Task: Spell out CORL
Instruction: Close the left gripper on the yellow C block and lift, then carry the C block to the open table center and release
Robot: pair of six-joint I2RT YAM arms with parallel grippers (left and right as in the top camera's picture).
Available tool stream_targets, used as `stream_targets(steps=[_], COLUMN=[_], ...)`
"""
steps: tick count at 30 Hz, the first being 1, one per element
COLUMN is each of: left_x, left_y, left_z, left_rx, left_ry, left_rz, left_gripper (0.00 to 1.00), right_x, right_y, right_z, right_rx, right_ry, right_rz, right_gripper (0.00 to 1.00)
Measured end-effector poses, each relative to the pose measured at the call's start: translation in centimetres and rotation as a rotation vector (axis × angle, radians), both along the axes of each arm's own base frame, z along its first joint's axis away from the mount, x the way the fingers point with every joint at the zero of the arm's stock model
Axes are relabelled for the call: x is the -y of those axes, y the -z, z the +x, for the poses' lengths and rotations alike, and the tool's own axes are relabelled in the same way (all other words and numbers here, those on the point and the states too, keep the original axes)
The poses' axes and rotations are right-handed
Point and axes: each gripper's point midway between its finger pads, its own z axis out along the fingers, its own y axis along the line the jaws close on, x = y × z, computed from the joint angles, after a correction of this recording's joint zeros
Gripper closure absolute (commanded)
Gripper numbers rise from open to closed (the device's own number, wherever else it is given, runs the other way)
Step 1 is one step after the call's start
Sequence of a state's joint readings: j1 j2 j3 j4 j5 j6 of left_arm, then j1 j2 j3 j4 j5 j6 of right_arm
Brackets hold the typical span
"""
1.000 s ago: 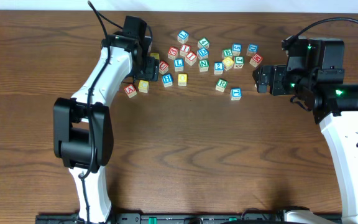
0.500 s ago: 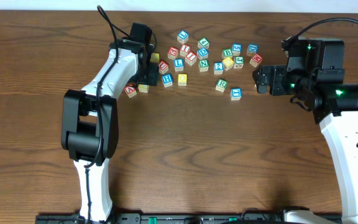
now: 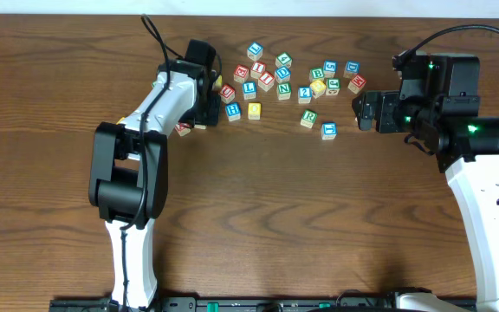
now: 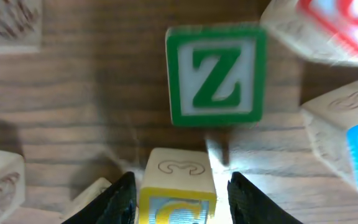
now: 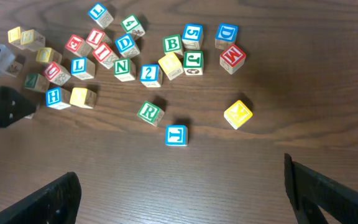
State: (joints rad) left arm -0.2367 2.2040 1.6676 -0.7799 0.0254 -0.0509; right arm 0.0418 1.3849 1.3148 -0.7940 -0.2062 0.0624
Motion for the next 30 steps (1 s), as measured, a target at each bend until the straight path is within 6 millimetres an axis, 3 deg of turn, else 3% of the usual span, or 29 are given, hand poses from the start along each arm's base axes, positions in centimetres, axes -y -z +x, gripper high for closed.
stream_targets(steps=[6, 15, 18, 26, 28, 30], left_x=[-0.1, -0.1, -0.4, -0.6, 0.2, 1.6], left_y=[0.3, 0.2, 0.0, -5.2, -5.5, -4.6], left_z=[-0.2, -0.2, -1.6, -5.8, -6.2, -7.2], left_rx=[-0.005, -0.006, -0.058, -0.128, -0.121, -0.138], left_ry=[-0.005, -0.006, -0.009, -0.127, -0.124, -0.102], left_rz=[0.003, 0.003, 0.015, 0.020, 0.017, 0.023], left_gripper=[0.78, 0.78, 0.78, 0.78, 0.78, 0.78], right_x=[0.0, 0.0, 0.0, 0.0, 0.0, 0.0], right_y=[0.0, 0.0, 0.0, 0.1, 0.1, 0.1], right_z=[0.0, 0.0, 0.0, -0.1, -0.1, -0.1], right_rx=[0.000, -0.001, -0.002, -0.004, -0.005, -0.005], right_ry=[0.000, 0.000, 0.000, 0.001, 0.001, 0.001], right_rz=[0.000, 0.000, 0.000, -0.001, -0.001, -0.001], right_gripper=[0.01, 0.01, 0.01, 0.01, 0.01, 0.01])
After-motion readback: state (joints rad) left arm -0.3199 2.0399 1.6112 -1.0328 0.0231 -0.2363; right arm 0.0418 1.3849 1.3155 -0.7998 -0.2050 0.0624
